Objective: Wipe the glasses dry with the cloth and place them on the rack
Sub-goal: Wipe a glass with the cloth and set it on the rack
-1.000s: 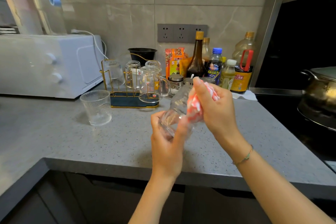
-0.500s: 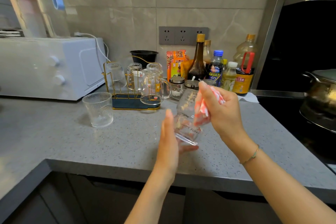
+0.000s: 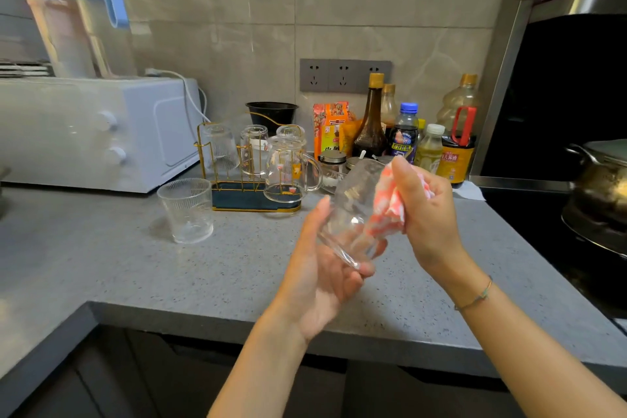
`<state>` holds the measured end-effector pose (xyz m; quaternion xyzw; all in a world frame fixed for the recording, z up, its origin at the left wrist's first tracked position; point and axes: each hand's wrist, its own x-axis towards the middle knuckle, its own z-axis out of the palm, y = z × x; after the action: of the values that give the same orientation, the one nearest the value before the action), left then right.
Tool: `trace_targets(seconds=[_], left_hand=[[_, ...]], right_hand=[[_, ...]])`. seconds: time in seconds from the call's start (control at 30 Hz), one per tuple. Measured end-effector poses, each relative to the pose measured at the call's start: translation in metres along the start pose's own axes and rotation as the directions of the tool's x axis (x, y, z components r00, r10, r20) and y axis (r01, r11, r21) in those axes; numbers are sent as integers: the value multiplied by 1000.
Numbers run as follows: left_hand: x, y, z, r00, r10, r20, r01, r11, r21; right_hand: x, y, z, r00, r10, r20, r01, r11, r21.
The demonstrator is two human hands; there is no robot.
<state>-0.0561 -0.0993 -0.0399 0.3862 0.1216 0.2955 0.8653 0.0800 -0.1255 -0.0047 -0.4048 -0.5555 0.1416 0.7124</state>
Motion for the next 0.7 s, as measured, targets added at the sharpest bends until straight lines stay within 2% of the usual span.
trace_targets(seconds=[0.03,0.07,0.1,0.17,0.23,0.27,0.33,0.4,0.43,0.47,0.5,0.53,0.63,0.7], left_hand=[[-1,0,0,995,-92,38,96,990,-103],[-1,-1,0,990,-131,49,137,982,-127],[0,-2,-2,991,-130,29,132,988,-79],[3,-2,-2,996,-61,-61,70,987,142],[6,-3,-4,985,104,-135,-39,907,419],[6,-3,-6,962,233,-144,-114,819,563],[4,-2,-7,895,440,-74,-215,570,793],[2,-2,-5,860,509,41,-232,319,919],[2,-3,-5,845,529,76,-231,233,945],[0,-2,-3,833,546,94,-239,202,950],[0,-1,-4,822,559,110,-272,215,938],[0,0,-5,824,554,120,-317,274,908],[-3,9,-6,886,456,90,-384,610,693],[-1,12,-9,949,314,35,-291,828,479]], right_hand=[[0,1,1,1000,0,1,0,1000,-15],[-1,1,1,1000,4,-6,-4,1000,-28],[-1,2,2,1000,16,-15,-17,999,-32],[-1,4,1,997,66,-39,-67,998,-15],[1,4,-1,988,130,-85,-129,991,20],[2,3,-1,983,153,-107,-151,988,24],[4,4,-2,978,160,-131,-161,987,3],[4,4,-1,978,150,-146,-153,988,-12],[4,4,1,979,146,-142,-149,989,-17],[4,4,1,983,133,-126,-137,990,-25],[4,4,2,988,110,-105,-114,993,-39],[4,2,2,994,83,-74,-87,995,-58],[4,0,2,998,59,13,-58,997,-51],[4,-1,1,997,49,51,-49,999,1]])
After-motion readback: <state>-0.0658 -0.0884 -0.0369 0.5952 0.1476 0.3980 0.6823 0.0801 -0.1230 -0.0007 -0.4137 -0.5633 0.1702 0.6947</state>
